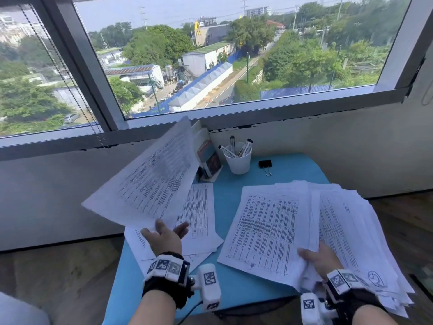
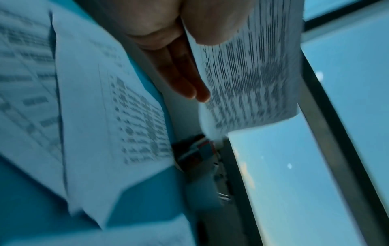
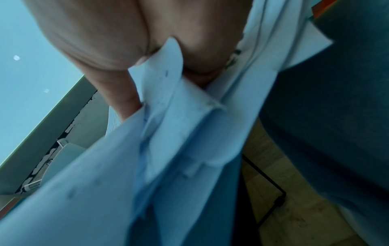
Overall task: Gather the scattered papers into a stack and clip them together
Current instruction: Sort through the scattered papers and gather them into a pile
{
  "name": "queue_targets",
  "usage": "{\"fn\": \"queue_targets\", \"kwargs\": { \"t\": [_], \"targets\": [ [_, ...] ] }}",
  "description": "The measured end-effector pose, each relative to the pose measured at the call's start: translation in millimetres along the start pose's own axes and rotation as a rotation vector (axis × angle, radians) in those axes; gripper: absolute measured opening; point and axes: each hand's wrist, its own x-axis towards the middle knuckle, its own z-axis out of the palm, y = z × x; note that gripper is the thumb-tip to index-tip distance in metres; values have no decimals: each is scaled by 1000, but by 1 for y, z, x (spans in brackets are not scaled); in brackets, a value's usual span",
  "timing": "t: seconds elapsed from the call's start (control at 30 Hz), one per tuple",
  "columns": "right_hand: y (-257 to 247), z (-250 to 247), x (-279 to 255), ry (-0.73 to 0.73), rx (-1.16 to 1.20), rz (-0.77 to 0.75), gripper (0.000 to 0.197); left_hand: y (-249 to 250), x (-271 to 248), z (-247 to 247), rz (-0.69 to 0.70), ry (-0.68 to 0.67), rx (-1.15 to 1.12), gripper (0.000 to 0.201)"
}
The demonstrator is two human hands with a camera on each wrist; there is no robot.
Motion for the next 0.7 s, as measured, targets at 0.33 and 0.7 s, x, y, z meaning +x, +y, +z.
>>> {"fn": "queue_targets", "kwargs": {
  "t": [0.33, 0.7],
  "targets": [
    [-4, 2, -12, 10, -49, -69, 28, -102, -106, 50, -441, -328, 358, 19],
    [-25, 14, -43, -15, -19, -181, 47, -126, -140, 60, -454, -692, 872, 41]
  ]
}}
